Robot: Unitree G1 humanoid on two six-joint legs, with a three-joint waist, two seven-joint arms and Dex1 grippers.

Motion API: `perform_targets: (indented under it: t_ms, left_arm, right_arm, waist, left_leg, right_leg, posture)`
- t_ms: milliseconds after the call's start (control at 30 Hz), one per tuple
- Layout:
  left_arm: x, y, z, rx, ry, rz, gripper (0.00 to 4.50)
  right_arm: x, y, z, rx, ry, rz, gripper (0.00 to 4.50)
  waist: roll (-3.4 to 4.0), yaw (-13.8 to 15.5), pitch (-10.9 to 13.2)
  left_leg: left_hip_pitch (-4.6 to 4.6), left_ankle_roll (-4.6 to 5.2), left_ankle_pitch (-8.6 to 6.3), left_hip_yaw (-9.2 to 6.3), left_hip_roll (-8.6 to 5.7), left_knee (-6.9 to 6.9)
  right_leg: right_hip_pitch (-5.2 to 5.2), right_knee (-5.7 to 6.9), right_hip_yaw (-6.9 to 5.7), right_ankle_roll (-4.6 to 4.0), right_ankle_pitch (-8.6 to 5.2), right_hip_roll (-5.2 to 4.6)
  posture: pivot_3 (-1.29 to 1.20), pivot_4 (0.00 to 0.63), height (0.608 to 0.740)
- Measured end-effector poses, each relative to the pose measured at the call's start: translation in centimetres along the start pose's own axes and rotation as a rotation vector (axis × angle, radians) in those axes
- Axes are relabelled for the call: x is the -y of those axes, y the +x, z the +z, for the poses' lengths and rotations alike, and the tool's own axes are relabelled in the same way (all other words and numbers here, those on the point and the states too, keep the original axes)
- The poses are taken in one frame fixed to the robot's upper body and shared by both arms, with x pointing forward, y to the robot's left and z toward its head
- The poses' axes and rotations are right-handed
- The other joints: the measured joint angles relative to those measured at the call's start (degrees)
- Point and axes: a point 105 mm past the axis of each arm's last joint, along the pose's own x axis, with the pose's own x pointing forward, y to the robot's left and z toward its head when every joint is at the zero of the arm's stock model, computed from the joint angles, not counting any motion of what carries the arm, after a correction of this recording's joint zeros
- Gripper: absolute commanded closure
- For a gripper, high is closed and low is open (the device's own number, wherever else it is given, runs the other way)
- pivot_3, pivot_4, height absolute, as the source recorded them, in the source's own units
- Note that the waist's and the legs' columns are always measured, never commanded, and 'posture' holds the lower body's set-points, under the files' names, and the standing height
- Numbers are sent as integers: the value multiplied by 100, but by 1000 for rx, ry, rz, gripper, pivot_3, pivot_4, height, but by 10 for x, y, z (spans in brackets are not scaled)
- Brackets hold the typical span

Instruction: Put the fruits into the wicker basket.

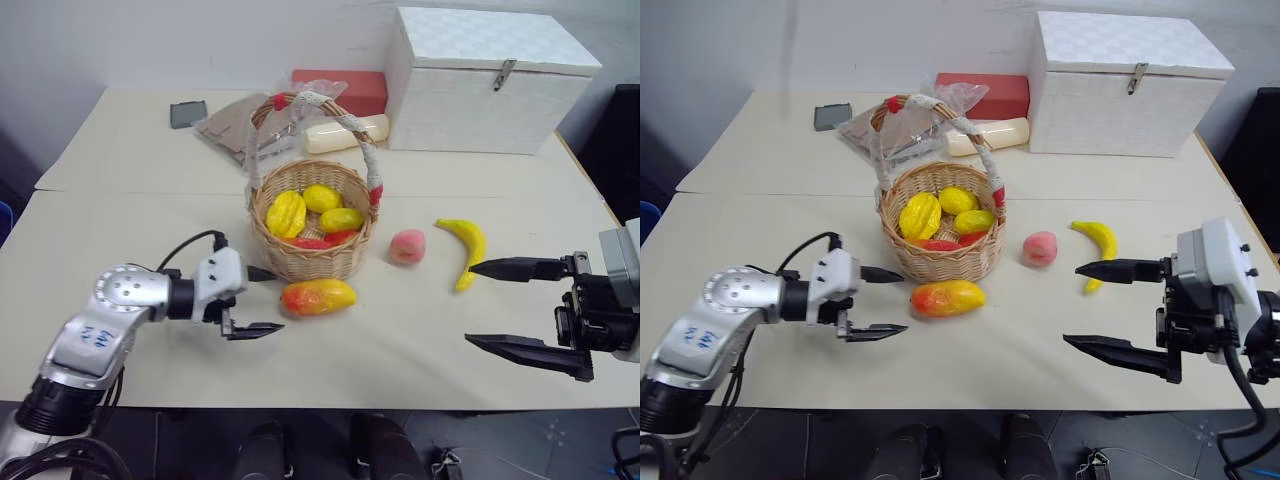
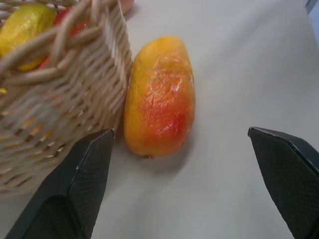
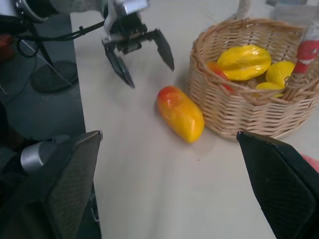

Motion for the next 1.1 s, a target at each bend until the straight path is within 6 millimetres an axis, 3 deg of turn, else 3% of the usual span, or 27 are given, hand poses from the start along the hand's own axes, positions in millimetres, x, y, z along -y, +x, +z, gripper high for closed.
perform_targets:
  t_ms: [67,333,433,567,667,833,933,1033,1100]
  left_arm:
    - [-1,11,-7,7,-37,15,0]
    - [-10,35,2,72,-102,40,0]
    - [-10,38,-4,54,-116,42,578]
    - [-8,39,-6,44,-122,30,1800]
    - [-7,38,-6,39,-120,26,2095]
    - [12,20,-3,78,-119,-66,2095]
    - [15,-4,16,168,-141,-121,2095]
    - [0,-30,42,263,-165,-97,2095]
    - [-23,-42,69,319,-143,-32,2095]
  right_arm:
    - [-1,1,-3,-7,9,-11,41]
    - [-1,-1,-2,-4,4,-58,41]
    - [-1,-1,-2,3,8,-59,0]
    - [0,-1,0,10,8,-68,0]
    - [0,-1,0,14,9,-70,0]
    - [2,0,4,26,-8,-74,0]
    - [3,2,7,36,-18,-70,0]
    - [4,5,7,38,-11,-60,0]
    - [6,6,9,46,-18,-63,0]
  waist:
    - [-1,9,0]
    - [-4,39,0]
    - [-4,35,0]
    - [-4,45,0]
    - [-4,46,0]
    - [-4,-17,0]
    - [-4,-32,0]
    - [-4,-21,0]
    - [-9,36,3]
  left_leg:
    - [-8,2,-1,-4,1,7]
    - [-9,4,0,-11,1,14]
    - [-8,5,0,-11,1,14]
    - [-9,6,1,-11,-1,14]
    - [-9,6,1,-12,0,14]
    - [-11,4,0,-16,7,13]
    - [-11,2,1,-20,8,13]
    - [-10,5,4,-28,1,14]
    - [-17,11,9,-47,-7,21]
  right_leg:
    - [-1,0,0,1,0,-1]
    - [3,2,-8,6,3,3]
    - [3,3,-11,6,3,4]
    - [4,2,-11,6,3,1]
    - [4,2,-10,6,3,0]
    - [4,-1,-6,5,2,-6]
    - [5,0,-2,3,1,-8]
    - [12,1,-1,3,1,-4]
    - [20,-4,-6,9,5,-3]
  posture:
    - [0,150,740]
    - [0,150,740]
    - [0,150,740]
    - [0,150,740]
    - [0,150,740]
    - [0,150,740]
    - [0,150,740]
    - [0,150,740]
    - [0,150,740]
